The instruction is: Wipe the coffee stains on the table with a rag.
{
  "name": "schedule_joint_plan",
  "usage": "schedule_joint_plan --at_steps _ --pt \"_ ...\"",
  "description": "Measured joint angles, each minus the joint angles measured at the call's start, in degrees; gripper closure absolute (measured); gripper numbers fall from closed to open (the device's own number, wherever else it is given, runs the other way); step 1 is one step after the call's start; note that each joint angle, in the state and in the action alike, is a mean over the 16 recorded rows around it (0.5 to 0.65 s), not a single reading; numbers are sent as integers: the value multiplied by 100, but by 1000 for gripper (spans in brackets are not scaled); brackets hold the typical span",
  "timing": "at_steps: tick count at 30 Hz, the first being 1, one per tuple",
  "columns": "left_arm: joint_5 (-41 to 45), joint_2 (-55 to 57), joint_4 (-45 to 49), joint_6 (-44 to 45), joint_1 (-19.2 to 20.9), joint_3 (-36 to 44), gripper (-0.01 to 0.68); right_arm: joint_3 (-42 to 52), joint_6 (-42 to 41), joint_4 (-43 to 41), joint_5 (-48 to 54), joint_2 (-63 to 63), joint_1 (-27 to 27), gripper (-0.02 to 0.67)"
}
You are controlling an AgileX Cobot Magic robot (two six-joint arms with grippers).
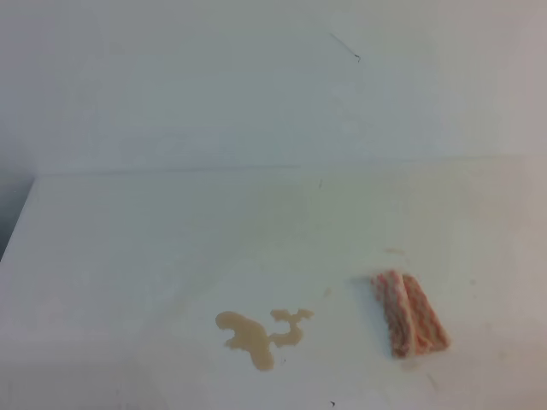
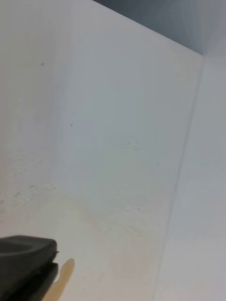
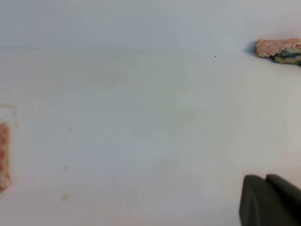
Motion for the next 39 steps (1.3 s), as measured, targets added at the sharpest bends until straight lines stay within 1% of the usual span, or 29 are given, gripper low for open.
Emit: schedule_joint_plan --at_steps 7,11,15,21,27,32,39 --pt "0 0 0 0 0 0 672 0 0 3 -18 0 0 652" --pt "0 0 0 0 0 0 672 0 0 68 -188 0 0 652" --pt "0 0 0 0 0 0 672 0 16 215 -640 0 0 652" --pt "0 0 0 0 0 0 672 1 164 636 -1656 0 0 652" --pt "0 0 0 0 0 0 672 1 144 1019 -2559 0 0 652" --pt "6 0 0 0 0 0 672 1 58 1191 -2873 0 0 652" --pt "6 0 0 0 0 0 672 0 -149 1208 -2939 0 0 652"
